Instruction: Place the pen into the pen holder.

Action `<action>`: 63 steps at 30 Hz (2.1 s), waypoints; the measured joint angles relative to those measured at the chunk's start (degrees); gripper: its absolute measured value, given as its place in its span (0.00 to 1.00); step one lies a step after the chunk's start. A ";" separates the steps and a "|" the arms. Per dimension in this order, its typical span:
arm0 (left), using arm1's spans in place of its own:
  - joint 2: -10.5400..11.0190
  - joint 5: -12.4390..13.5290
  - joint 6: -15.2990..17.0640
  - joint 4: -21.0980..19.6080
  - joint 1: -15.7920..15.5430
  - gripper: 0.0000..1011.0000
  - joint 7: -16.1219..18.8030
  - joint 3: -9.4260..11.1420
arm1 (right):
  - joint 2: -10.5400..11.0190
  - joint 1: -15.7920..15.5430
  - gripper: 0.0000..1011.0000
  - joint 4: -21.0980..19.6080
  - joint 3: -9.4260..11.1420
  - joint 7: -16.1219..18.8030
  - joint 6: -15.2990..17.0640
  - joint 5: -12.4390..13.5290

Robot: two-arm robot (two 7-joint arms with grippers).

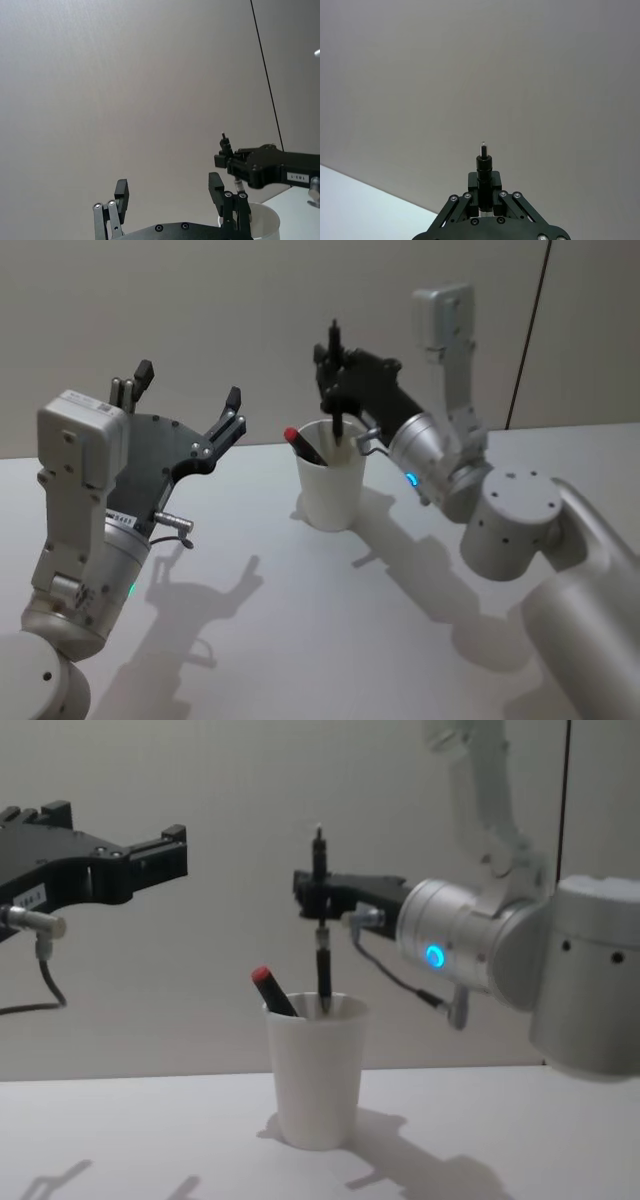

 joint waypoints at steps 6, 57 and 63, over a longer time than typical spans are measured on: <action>0.14 0.11 0.02 -0.18 0.16 0.99 0.26 -0.08 | -0.83 0.61 0.13 2.20 -0.83 0.19 0.36 -1.80; 0.35 0.27 0.03 -0.37 0.31 0.99 0.71 -0.13 | 6.11 -7.98 0.99 -16.17 1.36 -1.91 1.96 0.46; 0.00 0.20 0.53 0.97 -0.79 0.99 0.16 0.78 | 6.93 -9.28 0.99 -16.99 1.96 -2.14 1.96 0.67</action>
